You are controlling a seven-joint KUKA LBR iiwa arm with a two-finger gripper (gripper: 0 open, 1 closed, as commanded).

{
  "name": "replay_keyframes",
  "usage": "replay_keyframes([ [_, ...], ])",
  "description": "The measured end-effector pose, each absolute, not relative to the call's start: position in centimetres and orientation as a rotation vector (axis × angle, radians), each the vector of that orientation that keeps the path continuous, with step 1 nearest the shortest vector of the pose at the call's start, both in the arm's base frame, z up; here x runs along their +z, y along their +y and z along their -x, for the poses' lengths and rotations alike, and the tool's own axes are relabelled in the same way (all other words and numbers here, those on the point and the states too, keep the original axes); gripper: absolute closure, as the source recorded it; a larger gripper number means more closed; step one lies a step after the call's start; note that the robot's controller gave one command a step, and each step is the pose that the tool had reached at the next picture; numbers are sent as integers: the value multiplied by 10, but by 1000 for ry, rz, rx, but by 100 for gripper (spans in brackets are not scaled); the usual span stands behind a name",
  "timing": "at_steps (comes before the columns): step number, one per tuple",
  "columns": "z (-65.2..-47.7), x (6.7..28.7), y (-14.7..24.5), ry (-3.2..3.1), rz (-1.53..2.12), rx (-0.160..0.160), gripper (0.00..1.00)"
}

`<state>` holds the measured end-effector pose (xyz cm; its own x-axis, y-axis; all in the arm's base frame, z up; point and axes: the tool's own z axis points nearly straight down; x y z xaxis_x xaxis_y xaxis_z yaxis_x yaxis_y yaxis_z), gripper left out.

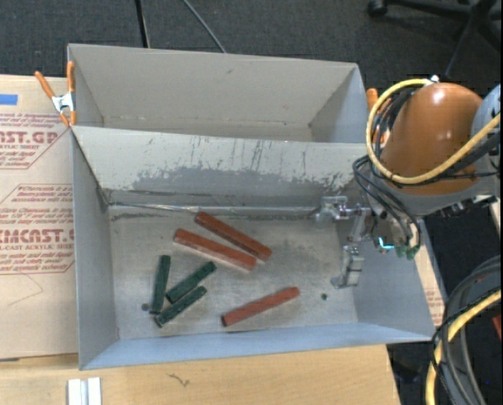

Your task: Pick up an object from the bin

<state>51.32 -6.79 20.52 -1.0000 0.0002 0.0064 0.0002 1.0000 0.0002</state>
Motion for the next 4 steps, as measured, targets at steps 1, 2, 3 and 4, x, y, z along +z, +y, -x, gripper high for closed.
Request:
replay_keyframes([
  [1,-532,67,-52,-3108,-432,-3,0],
  [2,-542,70,-24,-2905,-1203,-2,0],
  [3,-537,70,-39,-2651,-1690,-1,0],
  [4,-528,69,-36,-2358,-2077,-4,0],
])
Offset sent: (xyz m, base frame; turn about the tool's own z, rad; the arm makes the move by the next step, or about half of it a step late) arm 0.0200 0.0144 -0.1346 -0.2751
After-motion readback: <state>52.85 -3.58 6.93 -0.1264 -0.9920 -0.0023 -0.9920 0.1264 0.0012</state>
